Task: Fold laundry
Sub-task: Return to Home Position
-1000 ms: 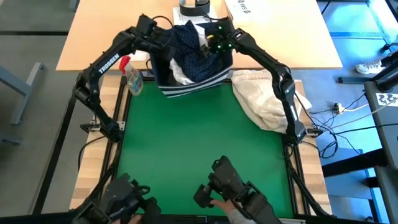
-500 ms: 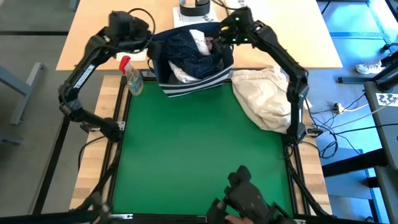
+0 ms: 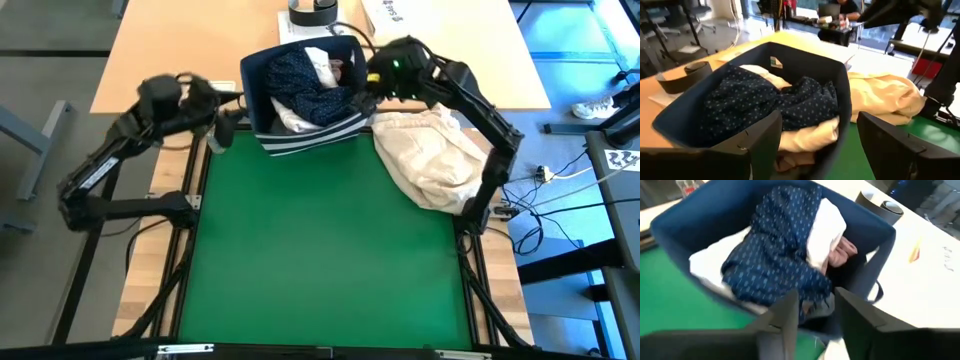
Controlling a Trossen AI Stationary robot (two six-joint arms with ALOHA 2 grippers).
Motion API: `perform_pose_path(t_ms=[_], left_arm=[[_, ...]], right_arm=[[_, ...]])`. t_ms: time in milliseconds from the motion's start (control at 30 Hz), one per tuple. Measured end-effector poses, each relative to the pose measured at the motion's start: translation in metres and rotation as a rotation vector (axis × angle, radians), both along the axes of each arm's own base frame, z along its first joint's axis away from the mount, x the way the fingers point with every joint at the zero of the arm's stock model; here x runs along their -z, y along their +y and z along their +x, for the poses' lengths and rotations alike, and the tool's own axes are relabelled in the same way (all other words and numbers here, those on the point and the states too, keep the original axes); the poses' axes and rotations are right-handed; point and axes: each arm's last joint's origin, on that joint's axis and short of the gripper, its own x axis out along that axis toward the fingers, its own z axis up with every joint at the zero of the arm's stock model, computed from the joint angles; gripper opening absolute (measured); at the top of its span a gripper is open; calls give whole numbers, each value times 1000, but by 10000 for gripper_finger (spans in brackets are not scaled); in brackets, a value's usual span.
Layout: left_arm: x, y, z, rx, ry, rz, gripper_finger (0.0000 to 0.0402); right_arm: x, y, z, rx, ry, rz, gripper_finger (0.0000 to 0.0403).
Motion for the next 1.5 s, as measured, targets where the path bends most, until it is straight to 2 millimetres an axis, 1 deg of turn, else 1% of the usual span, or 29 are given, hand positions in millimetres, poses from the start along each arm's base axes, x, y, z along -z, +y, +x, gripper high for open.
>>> perform_pose_path(t_ms=[100,200,300,367,433,533,600,667,733,800,867,933,1033,1133,1200,1267,1333,1400,1500], left_arm=[[16,-13,-11,2,-32,10,252],[36,-23,-19,60,-34,-12,252],[51,-31,-24,106,-51,-59,252],[59,-34,-25,120,-71,-107,252],[62,-35,-26,118,-87,-146,252],[62,-35,-26,95,-87,-142,252],[62,-34,-27,75,-91,-132,252],[63,-34,-26,68,-82,-118,252],[66,-34,-24,133,-52,-75,252],[74,-37,-18,279,-37,-46,252],[87,-41,-14,398,-25,-76,252],[99,-43,-13,421,-20,-126,252],[119,-44,-16,377,32,-198,252],[133,-43,-14,348,30,-287,252],[139,-44,-10,414,-5,-246,252],[142,-45,-7,465,-78,-180,252],[146,-47,-5,488,-153,-117,252],[152,-51,-7,482,-195,-80,252],[169,-55,-12,436,-217,-88,252]], right_arm=[[-6,25,-4,-2,14,-3,101],[-8,47,-8,-54,29,0,78],[-1,67,-11,-82,38,-1,59],[8,78,-17,-84,33,-6,48],[19,89,-29,-84,12,-17,38],[43,102,-53,-86,-71,-1,25],[63,108,-70,-101,-133,14,16],[85,115,-89,-152,-200,33,7],[106,121,-106,-233,-297,71,3],[127,127,-123,-299,-413,119,4],[146,131,-139,-330,-517,144,9],[164,135,-159,-340,-580,171,15],[187,139,-181,-325,-627,211,20],[202,142,-197,-308,-695,262,21],[206,142,-203,-304,-749,218,21],[212,142,-208,-279,-806,174,21],[222,142,-210,-272,-813,150,21],[234,142,-212,-277,-804,143,21],[250,144,-211,-326,-806,155,21]])
